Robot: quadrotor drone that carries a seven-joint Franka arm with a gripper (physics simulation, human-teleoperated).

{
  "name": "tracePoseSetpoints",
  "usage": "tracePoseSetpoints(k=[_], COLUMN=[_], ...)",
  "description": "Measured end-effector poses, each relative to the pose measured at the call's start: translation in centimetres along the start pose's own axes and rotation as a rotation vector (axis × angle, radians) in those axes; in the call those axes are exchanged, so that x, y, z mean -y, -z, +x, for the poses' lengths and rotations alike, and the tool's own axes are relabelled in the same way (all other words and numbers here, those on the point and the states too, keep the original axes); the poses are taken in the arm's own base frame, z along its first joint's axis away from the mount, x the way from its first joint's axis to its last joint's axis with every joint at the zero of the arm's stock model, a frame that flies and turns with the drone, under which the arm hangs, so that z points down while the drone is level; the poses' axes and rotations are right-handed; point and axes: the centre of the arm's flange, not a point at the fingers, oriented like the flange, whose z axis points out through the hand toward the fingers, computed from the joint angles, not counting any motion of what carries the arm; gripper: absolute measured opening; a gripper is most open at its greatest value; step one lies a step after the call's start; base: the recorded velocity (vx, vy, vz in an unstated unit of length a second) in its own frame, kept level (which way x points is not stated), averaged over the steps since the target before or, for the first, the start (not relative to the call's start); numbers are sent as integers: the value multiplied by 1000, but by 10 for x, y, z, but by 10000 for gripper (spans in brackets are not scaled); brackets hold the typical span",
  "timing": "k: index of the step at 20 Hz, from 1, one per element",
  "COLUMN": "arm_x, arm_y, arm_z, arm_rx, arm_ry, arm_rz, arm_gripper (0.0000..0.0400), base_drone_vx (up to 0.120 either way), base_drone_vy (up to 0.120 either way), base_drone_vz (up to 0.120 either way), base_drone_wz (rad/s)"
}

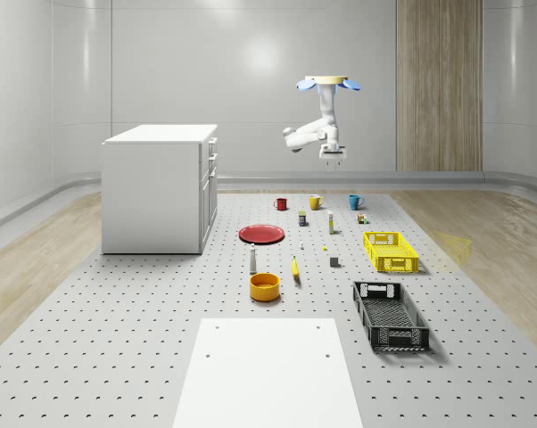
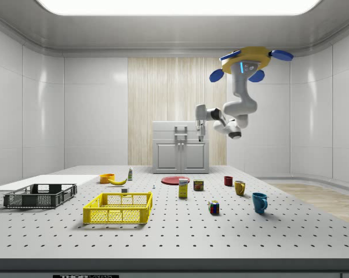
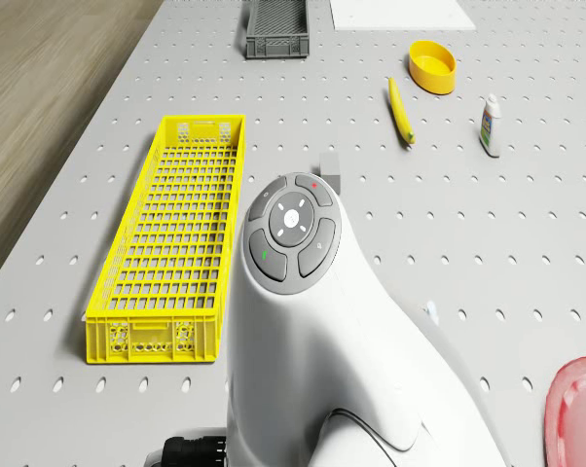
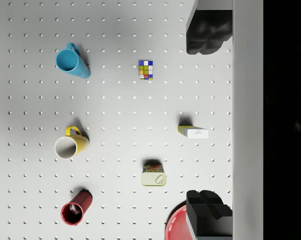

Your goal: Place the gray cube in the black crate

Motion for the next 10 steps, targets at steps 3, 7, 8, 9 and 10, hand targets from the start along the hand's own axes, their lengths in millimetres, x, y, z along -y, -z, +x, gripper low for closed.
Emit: tracePoseSetpoints(k=[3,7,8,9,10], arm_x=[0,0,0,0,0], arm_y=[0,0,0,0,0], arm_z=[0,0,0,0,0], arm_rx=[0,0,0,0,0], arm_ry=[0,0,0,0,0], arm_rz=[0,0,0,0,0], arm_gripper=[400,400,400,400,400], base_drone_vx=[120,120,120,120,120], base_drone_vy=[0,0,0,0,0], base_drone_vz=[0,0,-40,-120,-120], base_drone_wz=[0,0,0,0,0])
